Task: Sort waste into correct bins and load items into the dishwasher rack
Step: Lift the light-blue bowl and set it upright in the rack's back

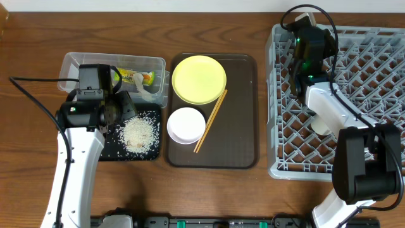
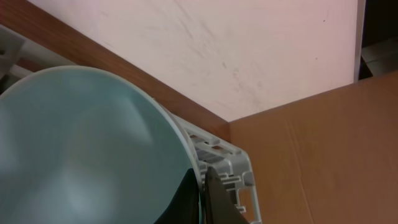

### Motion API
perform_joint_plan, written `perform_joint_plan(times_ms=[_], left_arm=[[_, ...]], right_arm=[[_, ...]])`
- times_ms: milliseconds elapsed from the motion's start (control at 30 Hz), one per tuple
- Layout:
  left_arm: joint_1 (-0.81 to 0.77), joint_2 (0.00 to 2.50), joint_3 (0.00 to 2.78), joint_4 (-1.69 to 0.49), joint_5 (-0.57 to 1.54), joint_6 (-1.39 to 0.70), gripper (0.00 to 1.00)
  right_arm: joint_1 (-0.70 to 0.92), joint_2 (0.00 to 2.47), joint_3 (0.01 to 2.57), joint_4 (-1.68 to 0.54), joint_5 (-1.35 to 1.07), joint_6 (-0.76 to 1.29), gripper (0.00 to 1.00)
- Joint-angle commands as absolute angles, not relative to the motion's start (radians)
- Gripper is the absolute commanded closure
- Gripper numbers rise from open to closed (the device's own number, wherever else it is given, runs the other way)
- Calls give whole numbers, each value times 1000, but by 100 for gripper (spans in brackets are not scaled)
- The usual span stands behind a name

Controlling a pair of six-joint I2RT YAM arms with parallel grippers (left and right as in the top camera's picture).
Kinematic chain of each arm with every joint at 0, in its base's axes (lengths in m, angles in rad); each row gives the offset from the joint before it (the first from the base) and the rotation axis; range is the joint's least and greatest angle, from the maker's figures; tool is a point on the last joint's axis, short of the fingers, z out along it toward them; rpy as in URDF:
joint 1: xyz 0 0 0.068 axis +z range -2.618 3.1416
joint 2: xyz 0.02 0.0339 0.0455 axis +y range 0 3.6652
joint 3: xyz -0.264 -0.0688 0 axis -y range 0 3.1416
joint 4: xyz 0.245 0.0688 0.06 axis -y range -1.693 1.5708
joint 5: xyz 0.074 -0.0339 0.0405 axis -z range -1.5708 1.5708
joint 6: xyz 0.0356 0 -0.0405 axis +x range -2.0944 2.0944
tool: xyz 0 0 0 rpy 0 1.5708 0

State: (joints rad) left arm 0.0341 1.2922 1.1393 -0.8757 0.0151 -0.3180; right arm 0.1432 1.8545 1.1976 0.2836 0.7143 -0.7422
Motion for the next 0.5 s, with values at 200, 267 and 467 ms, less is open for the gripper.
perform_joint_plan(times_ms=[200,267,467], left_arm=[[39,1289,1135,-882,-4,-324,43],[39,1289,1135,-882,-4,-324,43],[39,1289,1135,-882,-4,-324,43]], right_arm=[[205,1868,1201,131,709,-623,99],[205,1868,1201,102,710,-577,99],[216,1867,1201,108,761,-561,99]])
